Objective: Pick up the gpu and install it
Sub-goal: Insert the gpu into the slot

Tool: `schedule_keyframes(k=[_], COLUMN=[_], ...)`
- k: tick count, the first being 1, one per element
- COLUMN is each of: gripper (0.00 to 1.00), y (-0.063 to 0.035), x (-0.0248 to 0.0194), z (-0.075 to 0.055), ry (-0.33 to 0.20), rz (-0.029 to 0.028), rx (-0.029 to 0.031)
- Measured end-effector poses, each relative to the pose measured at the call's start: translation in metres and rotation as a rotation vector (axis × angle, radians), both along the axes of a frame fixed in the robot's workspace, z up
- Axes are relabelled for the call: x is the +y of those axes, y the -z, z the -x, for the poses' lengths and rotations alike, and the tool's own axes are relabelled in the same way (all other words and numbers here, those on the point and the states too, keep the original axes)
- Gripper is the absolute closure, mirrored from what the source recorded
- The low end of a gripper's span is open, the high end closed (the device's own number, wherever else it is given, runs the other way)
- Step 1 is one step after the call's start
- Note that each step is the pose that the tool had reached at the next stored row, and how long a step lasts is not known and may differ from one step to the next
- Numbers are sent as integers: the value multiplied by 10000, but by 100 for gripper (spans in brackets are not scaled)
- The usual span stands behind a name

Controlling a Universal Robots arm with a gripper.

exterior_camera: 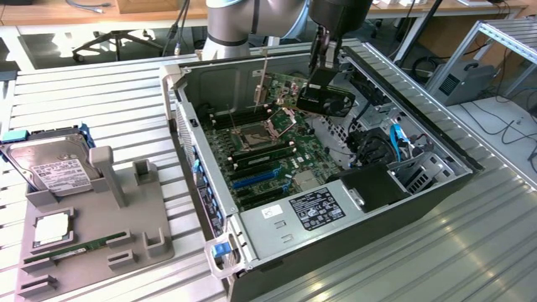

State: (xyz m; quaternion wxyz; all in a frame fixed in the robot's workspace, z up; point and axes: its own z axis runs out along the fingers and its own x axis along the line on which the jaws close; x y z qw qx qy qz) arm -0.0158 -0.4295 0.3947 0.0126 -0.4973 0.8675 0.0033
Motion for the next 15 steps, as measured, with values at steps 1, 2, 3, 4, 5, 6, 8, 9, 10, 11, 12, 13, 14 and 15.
schedule_keyframes(k=[1,2,3,4,5,6,8,9,10,11,12,13,14,15], gripper=[73,73,73,73,73,73,73,73,73,73,73,73,73,73], y=[0,0,0,0,1,1,1,1,1,1,1,0,1,0], x=[0,0,0,0,0,0,0,0,0,0,0,0,0,0], z=[0,0,0,0,0,0,0,0,0,0,0,0,0,0], ry=[-17,-37,-55,-76,-90,-109,-147,-161,-191,-226,-244,-261,-277,-294], rz=[0,0,1,1,0,1,2,2,3,4,4,5,5,6], rx=[0,0,0,0,-1,0,0,0,0,0,-1,0,0,0])
